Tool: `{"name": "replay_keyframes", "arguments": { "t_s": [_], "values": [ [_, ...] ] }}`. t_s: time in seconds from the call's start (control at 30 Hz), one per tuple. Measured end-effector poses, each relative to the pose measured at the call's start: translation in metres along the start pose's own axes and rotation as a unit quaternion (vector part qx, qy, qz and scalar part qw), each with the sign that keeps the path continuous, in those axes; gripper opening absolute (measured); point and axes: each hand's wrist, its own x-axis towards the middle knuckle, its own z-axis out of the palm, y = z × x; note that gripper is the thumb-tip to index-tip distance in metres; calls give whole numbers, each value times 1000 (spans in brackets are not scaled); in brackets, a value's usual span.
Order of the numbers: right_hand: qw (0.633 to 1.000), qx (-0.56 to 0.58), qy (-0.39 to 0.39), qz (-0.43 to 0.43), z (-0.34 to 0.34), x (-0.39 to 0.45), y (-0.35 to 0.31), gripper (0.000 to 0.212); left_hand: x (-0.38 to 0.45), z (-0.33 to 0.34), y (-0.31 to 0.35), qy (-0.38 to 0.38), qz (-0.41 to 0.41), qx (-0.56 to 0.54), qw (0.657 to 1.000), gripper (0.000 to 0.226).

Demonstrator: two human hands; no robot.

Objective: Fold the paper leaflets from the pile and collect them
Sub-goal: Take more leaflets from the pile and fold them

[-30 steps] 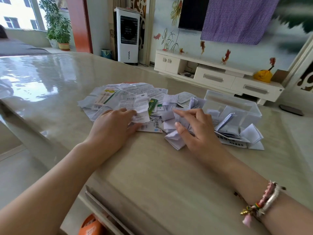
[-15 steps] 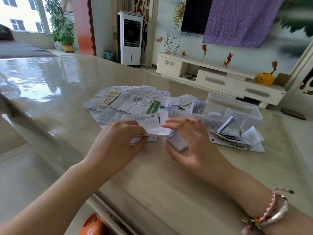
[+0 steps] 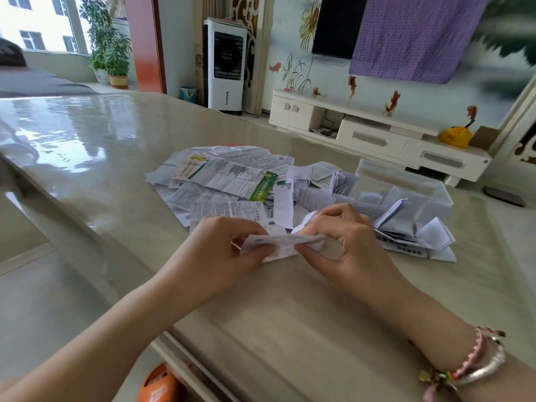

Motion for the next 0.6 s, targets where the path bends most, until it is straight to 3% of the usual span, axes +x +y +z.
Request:
{"name": "replay_keyframes", "arguments": {
  "t_s": [0.2, 0.37, 0.6],
  "values": [
    [999, -16, 37, 37, -1, -1, -3, 34, 1, 3, 0, -23, -89, -100, 991, 16],
    [993, -85, 74, 37, 2, -1, 1, 45, 3, 3, 4, -17, -102, -69, 992, 49],
    [985, -114, -79, -103, 8, -1, -2, 37, 1, 3, -6, 26, -15, 105, 994, 77]
  ]
}}
